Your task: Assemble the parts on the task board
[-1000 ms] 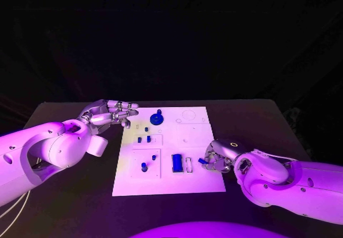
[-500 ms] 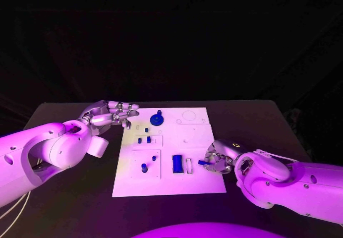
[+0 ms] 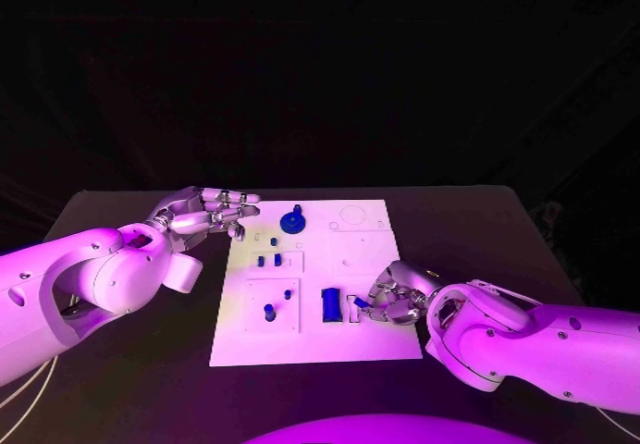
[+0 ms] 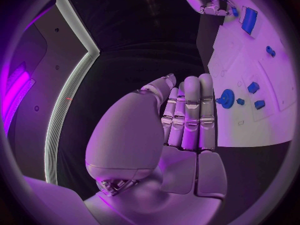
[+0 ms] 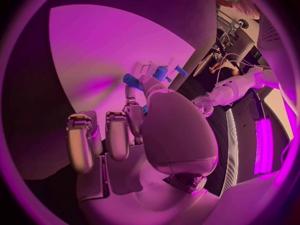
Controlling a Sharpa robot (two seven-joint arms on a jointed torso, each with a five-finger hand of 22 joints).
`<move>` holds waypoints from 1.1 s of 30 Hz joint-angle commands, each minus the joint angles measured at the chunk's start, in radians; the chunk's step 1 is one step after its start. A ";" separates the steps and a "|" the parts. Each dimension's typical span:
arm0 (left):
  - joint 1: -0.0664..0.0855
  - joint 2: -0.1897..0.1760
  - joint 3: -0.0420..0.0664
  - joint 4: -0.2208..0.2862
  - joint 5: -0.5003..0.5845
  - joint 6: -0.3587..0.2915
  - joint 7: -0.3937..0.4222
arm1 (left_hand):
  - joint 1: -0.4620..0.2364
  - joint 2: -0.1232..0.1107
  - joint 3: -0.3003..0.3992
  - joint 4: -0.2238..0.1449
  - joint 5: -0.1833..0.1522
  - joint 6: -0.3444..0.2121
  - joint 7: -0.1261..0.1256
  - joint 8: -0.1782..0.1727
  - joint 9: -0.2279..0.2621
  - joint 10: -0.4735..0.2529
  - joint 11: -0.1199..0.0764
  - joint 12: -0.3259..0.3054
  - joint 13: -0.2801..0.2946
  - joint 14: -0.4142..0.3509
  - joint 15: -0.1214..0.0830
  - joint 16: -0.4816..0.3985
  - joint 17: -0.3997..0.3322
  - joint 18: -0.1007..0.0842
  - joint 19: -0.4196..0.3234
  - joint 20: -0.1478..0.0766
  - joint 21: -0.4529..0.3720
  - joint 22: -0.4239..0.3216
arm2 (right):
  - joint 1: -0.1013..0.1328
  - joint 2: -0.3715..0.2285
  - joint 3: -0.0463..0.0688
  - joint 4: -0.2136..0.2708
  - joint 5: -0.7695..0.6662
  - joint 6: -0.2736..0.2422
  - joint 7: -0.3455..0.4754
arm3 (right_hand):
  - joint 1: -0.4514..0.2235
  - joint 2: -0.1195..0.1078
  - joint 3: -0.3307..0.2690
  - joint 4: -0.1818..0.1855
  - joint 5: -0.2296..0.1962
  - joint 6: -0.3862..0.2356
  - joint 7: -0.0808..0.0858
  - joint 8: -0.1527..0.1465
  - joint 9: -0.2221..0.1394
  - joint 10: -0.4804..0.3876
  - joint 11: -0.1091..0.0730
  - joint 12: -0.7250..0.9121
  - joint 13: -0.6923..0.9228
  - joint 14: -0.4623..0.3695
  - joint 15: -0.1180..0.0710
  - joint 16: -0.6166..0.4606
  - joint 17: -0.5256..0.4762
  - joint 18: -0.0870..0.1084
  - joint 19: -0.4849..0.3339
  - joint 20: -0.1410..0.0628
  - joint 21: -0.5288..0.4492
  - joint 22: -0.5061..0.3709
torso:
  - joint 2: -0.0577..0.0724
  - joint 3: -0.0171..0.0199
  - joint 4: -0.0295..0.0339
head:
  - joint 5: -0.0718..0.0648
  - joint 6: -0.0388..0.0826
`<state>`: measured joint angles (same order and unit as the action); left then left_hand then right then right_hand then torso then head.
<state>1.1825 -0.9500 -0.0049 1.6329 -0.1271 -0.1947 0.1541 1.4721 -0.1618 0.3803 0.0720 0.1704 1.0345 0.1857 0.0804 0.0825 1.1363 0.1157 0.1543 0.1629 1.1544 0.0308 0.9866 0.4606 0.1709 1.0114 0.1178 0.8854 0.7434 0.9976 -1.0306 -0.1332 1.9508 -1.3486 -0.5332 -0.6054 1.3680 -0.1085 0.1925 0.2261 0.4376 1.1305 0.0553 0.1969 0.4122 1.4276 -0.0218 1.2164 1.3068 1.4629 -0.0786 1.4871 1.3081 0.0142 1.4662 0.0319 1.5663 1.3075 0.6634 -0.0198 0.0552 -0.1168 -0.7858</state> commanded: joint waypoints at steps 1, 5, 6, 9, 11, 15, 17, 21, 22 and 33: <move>0.000 0.002 0.001 0.003 0.006 0.017 0.005 | -0.002 0.004 -0.005 0.003 0.001 -0.005 0.000 0.000 -0.001 -0.006 -0.003 0.002 0.001 -0.006 0.002 -0.005 -0.001 0.014 -0.001 0.004 -0.006 -0.001 | 0.000 0.012 0.000 -0.006 0.064 -0.008 0.024 | -0.027 -0.002 0.007 0.010 0.005 0.010 -0.004 0.005 0.000 0.008 -0.001 0.004 0.031 0.080 -0.004 0.005 0.126 -0.014 0.105 -0.002 0.005 0.263 | 0.000 0.0000 0.0002 | 0.002 0.001; 0.000 0.002 0.001 0.004 0.006 0.017 0.005 | -0.002 0.004 -0.005 0.003 0.001 -0.005 0.000 0.000 -0.001 -0.006 -0.003 0.002 0.001 -0.006 0.002 -0.005 -0.001 0.014 -0.001 0.004 -0.006 -0.001 | 0.000 0.028 0.000 -0.017 0.072 0.009 0.024 | -0.064 -0.012 0.007 0.027 0.044 0.014 -0.005 0.008 0.004 0.013 -0.002 0.010 0.036 0.080 -0.005 0.006 0.129 -0.014 0.105 -0.002 0.005 0.263 | 0.000 -0.0002 0.0006 | 0.002 0.001; 0.000 0.002 0.001 0.004 0.006 0.017 0.005 | -0.002 0.004 -0.005 0.003 0.001 -0.005 0.000 0.000 -0.001 -0.006 -0.003 0.002 0.001 -0.006 0.002 -0.005 -0.001 0.014 -0.001 0.004 -0.006 -0.001 | 0.000 0.031 0.000 -0.020 0.074 0.016 0.022 | -0.073 -0.013 0.004 0.031 0.054 0.016 -0.005 0.010 0.005 0.014 -0.002 0.011 0.037 0.080 -0.005 0.007 0.130 -0.014 0.105 -0.002 0.005 0.263 | 0.000 -0.0002 0.0006 | 0.002 -0.001; 0.000 0.002 0.001 0.005 0.006 0.018 0.004 | -0.002 0.004 -0.005 0.003 0.001 -0.005 0.000 0.000 -0.001 -0.006 -0.003 0.002 0.001 -0.006 0.002 -0.005 -0.001 0.014 -0.001 0.004 -0.006 -0.001 | 0.000 0.042 0.000 -0.032 0.078 0.035 0.016 | -0.097 -0.015 -0.005 0.043 0.060 0.020 -0.005 0.013 0.008 0.016 -0.002 0.014 0.040 0.081 -0.005 0.007 0.131 -0.014 0.105 -0.002 0.005 0.263 | 0.000 -0.0010 0.0006 | 0.002 -0.002; 0.000 0.002 0.001 0.005 0.006 0.018 0.004 | -0.002 0.004 -0.005 0.003 0.001 -0.005 0.000 0.000 -0.001 -0.006 -0.003 0.002 0.001 -0.006 0.002 -0.005 -0.001 0.014 -0.001 0.004 -0.006 -0.001 | 0.000 0.047 0.000 -0.037 0.077 0.048 0.011 | -0.115 -0.017 -0.015 0.050 0.066 0.023 -0.006 0.015 0.010 0.018 -0.002 0.018 0.042 0.081 -0.005 0.007 0.130 -0.014 0.105 -0.002 0.005 0.263 | 0.001 -0.0004 0.0006 | 0.003 -0.003; 0.000 0.001 0.001 0.006 0.006 0.017 0.004 | -0.002 0.004 -0.005 0.003 0.001 -0.005 0.000 0.000 -0.001 -0.006 -0.003 0.002 0.001 -0.006 0.002 -0.005 -0.001 0.014 -0.001 0.004 -0.006 -0.001 | 0.000 0.055 0.000 -0.044 0.074 0.067 0.004 | -0.139 -0.015 -0.032 0.058 0.077 0.027 -0.007 0.019 0.013 0.023 -0.003 0.027 0.050 0.081 -0.006 0.008 0.132 -0.014 0.105 -0.003 0.005 0.263 | -0.001 -0.0007 -0.0002 | 0.002 -0.004; 0.000 0.001 0.001 0.006 0.006 0.018 0.003 | -0.002 0.004 -0.005 0.003 0.001 -0.005 0.000 0.000 -0.001 -0.006 -0.003 0.002 0.001 -0.006 0.002 -0.005 -0.001 0.014 -0.001 0.004 -0.006 -0.001 | 0.000 0.058 0.000 -0.047 0.072 0.075 0.000 | -0.148 -0.013 -0.039 0.060 0.079 0.030 -0.009 0.021 0.015 0.025 -0.004 0.034 0.054 0.081 -0.006 0.008 0.132 -0.014 0.105 -0.003 0.005 0.263 | -0.001 -0.0008 -0.0005 | 0.002 -0.005; 0.000 0.001 0.001 0.006 0.006 0.019 0.002 | -0.002 0.004 -0.005 0.003 0.001 -0.005 0.000 0.000 -0.001 -0.006 -0.003 0.002 0.001 -0.006 0.002 -0.005 -0.001 0.014 -0.001 0.004 -0.006 -0.001 | 0.000 0.063 0.000 -0.050 0.069 0.087 -0.006 | -0.168 -0.010 -0.054 0.061 0.082 0.032 -0.009 0.024 0.017 0.027 -0.005 0.037 0.057 0.081 -0.007 0.008 0.132 -0.014 0.105 -0.004 0.005 0.263 | -0.001 -0.0002 -0.0007 | 0.000 -0.006; 0.000 0.001 0.001 0.006 0.006 0.019 0.002 | -0.002 0.004 -0.005 0.003 0.001 -0.005 0.000 0.000 -0.001 -0.006 -0.003 0.002 0.001 -0.006 0.002 -0.005 -0.001 0.014 -0.001 0.004 -0.006 -0.001 | 0.000 0.064 0.000 -0.051 0.067 0.089 -0.007 | -0.173 -0.009 -0.059 0.062 0.083 0.032 -0.010 0.024 0.018 0.027 -0.005 0.038 0.058 0.081 -0.007 0.008 0.132 -0.014 0.105 -0.004 0.005 0.263 | -0.001 -0.0004 -0.0009 | 0.001 -0.005; 0.000 0.001 0.001 0.005 0.006 0.018 0.000 | -0.002 0.004 -0.005 0.003 0.001 -0.005 0.000 0.000 -0.001 -0.006 -0.003 0.002 0.001 -0.006 0.002 -0.005 -0.001 0.014 -0.001 0.004 -0.006 -0.001 | 0.000 0.072 0.000 -0.053 0.027 0.078 -0.012 | -0.266 0.008 -0.163 0.064 -0.075 0.030 -0.010 0.030 0.025 0.028 -0.004 0.039 0.064 0.080 -0.007 0.006 0.130 -0.014 0.105 -0.004 0.005 0.263 | -0.001 0.0005 -0.0013 | -0.005 -0.002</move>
<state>1.1825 -0.9507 -0.0050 1.6360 -0.1267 -0.1923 0.1520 1.4722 -0.1618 0.3803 0.0720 0.1704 1.0344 0.1857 0.0804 0.0825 1.1364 0.1156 0.1543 0.1627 1.1544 0.0309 0.9866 0.4608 0.1710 1.0114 0.1178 0.8855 0.7435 0.9984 -0.9622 -0.1332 1.8946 -1.2922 -0.4690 -0.6174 1.1075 -0.1007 0.0356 0.2892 0.3744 1.1586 0.0421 0.2205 0.4360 1.4475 -0.0266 1.2551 1.3080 1.4667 -0.0824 1.4911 1.3076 0.0141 1.4662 0.0319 1.5663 1.3073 0.6627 -0.0193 0.0544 -0.1211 -0.7884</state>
